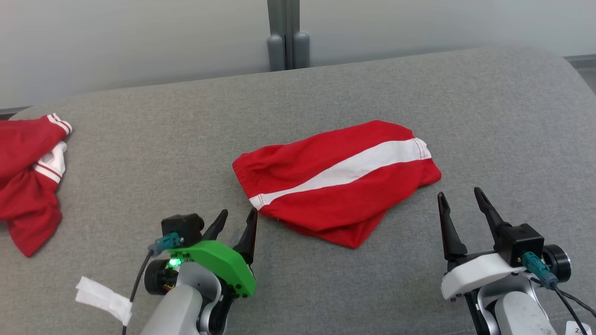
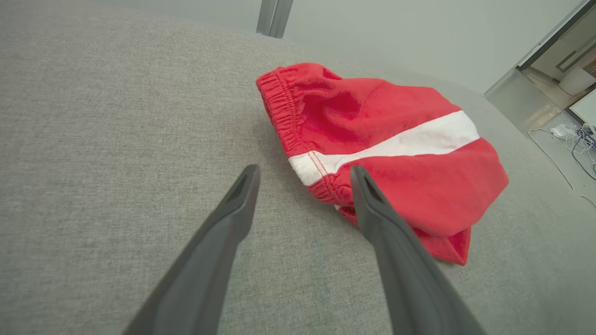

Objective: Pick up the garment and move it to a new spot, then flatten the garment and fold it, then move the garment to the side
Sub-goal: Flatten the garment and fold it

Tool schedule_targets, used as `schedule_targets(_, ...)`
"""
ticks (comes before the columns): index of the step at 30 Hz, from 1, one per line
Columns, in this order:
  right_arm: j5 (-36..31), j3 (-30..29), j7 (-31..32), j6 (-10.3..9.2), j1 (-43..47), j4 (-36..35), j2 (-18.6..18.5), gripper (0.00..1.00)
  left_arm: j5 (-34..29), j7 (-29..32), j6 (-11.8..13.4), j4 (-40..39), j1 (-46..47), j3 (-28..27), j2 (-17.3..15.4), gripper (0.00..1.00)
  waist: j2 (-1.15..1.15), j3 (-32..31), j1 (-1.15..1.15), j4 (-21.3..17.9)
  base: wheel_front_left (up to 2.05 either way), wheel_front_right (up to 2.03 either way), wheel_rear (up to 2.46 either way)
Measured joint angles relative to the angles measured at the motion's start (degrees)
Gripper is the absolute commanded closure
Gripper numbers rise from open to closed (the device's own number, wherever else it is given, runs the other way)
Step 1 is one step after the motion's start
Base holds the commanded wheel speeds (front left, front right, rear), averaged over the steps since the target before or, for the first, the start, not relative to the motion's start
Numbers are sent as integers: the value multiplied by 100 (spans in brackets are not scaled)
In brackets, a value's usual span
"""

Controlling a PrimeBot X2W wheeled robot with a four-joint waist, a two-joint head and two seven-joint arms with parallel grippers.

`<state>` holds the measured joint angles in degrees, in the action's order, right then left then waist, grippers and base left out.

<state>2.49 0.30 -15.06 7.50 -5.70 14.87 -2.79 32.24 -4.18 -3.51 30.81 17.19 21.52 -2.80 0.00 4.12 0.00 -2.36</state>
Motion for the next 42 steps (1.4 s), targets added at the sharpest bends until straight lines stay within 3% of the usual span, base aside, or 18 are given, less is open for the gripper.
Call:
schedule_targets(8, 27, 37, 0, 0, -121, 3, -1, 0, 757, 401, -60, 832, 703, 82, 1, 0, 0, 255, 0, -292, 0, 0, 0)
schedule_targets(17, 26, 10, 0, 0, -121, 12, -1, 0, 1401, 198, -113, 1327, 937, 58, 2, 0, 0, 393, 0, -533, 0, 0, 0)
schedule_targets(19, 26, -4, 0, 0, -117, 11, -2, 0, 1497, 168, -136, 1362, 987, 120, 3, 16, 0, 389, 0, -536, 0, 0, 0)
schedule_targets(21, 16, -12, 1, 0, -116, 11, -1, 0, 1602, 149, -160, 1376, 1020, 222, 2, 52, 0, 383, 0, -528, 0, 0, 0)
schedule_targets(22, 13, -18, 0, 0, -116, 11, -1, 0, 1672, 149, -183, 1373, 1030, 268, 2, 62, 0, 381, 0, -521, 0, 0, 0)
schedule_targets(27, -19, -22, 1, 0, -121, 23, -1, 0, 1816, 186, -213, 1400, 1076, 468, 2, 87, 0, 374, 0, -480, 0, 0, 0)
schedule_targets(29, -41, -12, 1, 0, -152, 29, -1, 0, 1894, 236, -238, 1427, 1093, 530, 2, 87, 0, 381, 0, -474, 0, 0, 0)
schedule_targets(33, -112, -2, 1, 0, -281, 15, -1, 0, 1944, 252, -237, 1535, 1180, 644, 2, 71, 0, 420, 0, -482, 0, 0, 0)
schedule_targets(40, -145, -35, 0, 0, -376, -14, -1, 0, 1975, 208, -230, 1726, 1311, 805, 2, 63, 0, 508, 0, -513, 0, 0, 0)
schedule_targets(42, -169, -62, 0, 0, -389, -15, -1, 0, 1975, 154, -230, 1757, 1339, 826, 2, 69, 0, 533, 0, -516, 0, 0, 0)
